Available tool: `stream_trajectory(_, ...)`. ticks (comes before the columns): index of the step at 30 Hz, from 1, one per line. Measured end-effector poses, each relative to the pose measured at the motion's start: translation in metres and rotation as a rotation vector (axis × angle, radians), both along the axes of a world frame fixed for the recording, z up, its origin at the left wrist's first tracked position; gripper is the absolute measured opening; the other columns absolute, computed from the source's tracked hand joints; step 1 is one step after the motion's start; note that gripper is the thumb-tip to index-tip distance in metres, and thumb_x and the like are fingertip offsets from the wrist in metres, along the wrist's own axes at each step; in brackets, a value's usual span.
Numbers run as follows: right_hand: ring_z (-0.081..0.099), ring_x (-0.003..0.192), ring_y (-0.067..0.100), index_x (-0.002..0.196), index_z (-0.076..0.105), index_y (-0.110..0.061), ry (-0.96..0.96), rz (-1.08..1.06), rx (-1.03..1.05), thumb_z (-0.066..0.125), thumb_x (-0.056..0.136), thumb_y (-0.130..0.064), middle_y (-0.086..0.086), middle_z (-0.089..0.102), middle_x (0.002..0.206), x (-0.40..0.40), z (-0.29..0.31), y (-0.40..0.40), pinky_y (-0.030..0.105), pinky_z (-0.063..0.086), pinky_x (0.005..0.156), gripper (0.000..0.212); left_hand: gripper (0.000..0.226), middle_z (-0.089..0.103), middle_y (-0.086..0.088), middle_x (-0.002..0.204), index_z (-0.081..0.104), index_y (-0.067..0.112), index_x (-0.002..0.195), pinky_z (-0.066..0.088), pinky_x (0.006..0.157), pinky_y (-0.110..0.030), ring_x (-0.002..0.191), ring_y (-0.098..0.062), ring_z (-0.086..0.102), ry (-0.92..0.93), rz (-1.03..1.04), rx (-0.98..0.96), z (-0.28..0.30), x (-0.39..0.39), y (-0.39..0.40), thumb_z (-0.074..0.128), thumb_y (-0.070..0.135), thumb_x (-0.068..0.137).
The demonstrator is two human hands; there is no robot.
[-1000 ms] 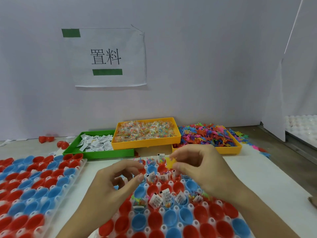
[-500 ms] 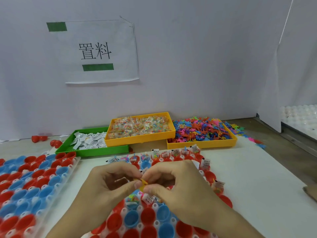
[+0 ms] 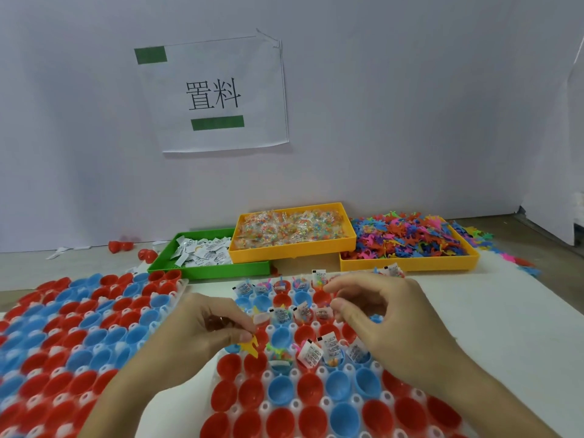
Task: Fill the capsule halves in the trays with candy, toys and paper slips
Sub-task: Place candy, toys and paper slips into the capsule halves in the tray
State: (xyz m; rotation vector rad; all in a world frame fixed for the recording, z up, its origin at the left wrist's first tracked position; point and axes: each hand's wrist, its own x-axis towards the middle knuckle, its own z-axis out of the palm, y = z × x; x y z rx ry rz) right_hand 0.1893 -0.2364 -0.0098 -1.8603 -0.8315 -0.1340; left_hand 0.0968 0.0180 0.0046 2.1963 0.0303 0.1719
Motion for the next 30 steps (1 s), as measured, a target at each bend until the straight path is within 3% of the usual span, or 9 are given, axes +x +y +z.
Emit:
stream_trajectory(7,0.069,0.083,0.001,0.098,0.074,-0.038,-0.026,-0.006,-0.002,0.071,0.09,-0.016,-0.022,0.072,0.084,0.002,-0.001,-0.001,0.017,0.056,0.07,0.024,0.022,0.071,0.013,0.078,0.081,0.03,0.076,0.054,0.076,-0.03,0.074,-0.012,0.064,0.087,-0.01,0.215,-0.006,0.004,-0.005,0.078,0.008,0.081)
stream_trajectory(12,0.068,0.083,0.0,0.099,0.074,-0.037,-0.033,-0.006,-0.01,0.07,0.091,-0.015,-0.022,0.072,0.085,0.003,-0.001,-0.002,0.012,0.054,0.069,0.024,0.022,0.067,0.024,0.084,0.077,0.044,0.085,0.051,0.074,-0.022,0.078,-0.005,0.06,0.075,0.005,0.299,-0.011,0.007,-0.005,0.081,0.024,0.078)
stream_trajectory(16,0.069,0.084,0.002,0.099,0.073,-0.039,-0.031,-0.013,-0.004,0.07,0.091,-0.016,-0.021,0.072,0.087,0.004,-0.001,-0.003,0.014,0.055,0.07,0.024,0.024,0.067,0.023,0.088,0.07,0.056,0.092,0.052,0.075,-0.023,0.082,-0.007,0.061,0.061,0.004,0.299,-0.008,0.003,-0.001,0.077,0.039,0.076)
stream_trajectory(18,0.069,0.085,0.002,0.1,0.074,-0.038,-0.03,-0.016,-0.004,0.07,0.091,-0.016,-0.02,0.072,0.087,0.006,-0.001,-0.004,0.015,0.055,0.07,0.023,0.013,0.068,0.021,0.085,0.074,0.048,0.088,0.052,0.066,-0.022,0.079,-0.009,0.061,-0.033,0.073,0.257,-0.006,0.003,0.001,0.071,0.042,0.076)
stream_trajectory(21,0.069,0.083,0.001,0.099,0.074,-0.038,-0.025,-0.02,0.01,0.07,0.091,-0.015,-0.022,0.072,0.085,0.008,0.0,-0.006,0.011,0.053,0.068,0.025,0.014,0.068,0.017,0.078,0.071,0.037,0.085,0.05,0.059,-0.016,0.079,-0.007,0.061,-0.181,0.22,0.31,-0.004,0.023,0.005,0.073,0.024,0.085)
stream_trajectory(24,0.068,0.082,0.0,0.099,0.074,-0.038,-0.024,-0.025,0.016,0.068,0.092,-0.014,-0.025,0.071,0.084,0.01,0.0,-0.007,0.01,0.052,0.069,0.025,0.008,0.065,0.014,0.085,0.069,0.027,0.095,0.044,0.061,-0.012,0.077,-0.004,0.06,-0.167,0.319,0.435,0.001,0.065,0.008,0.07,0.023,0.089)
stream_trajectory(28,0.068,0.085,0.001,0.098,0.074,-0.038,-0.03,-0.034,0.03,0.067,0.092,-0.016,-0.026,0.071,0.084,0.012,0.001,-0.009,0.014,0.053,0.07,0.024,0.022,0.071,-0.006,0.092,0.072,0.01,0.101,0.051,0.069,-0.029,0.081,-0.018,0.064,-0.114,0.466,0.497,0.01,0.127,0.015,0.067,0.029,0.091)
stream_trajectory(30,0.068,0.086,0.002,0.098,0.073,-0.039,-0.028,-0.042,0.032,0.066,0.093,-0.018,-0.026,0.071,0.085,0.013,0.001,-0.01,0.018,0.055,0.071,0.023,0.023,0.072,-0.016,0.092,0.072,0.006,0.091,0.055,0.071,-0.035,0.081,-0.029,0.067,-0.041,0.486,0.546,0.012,0.151,0.015,0.067,0.028,0.091)
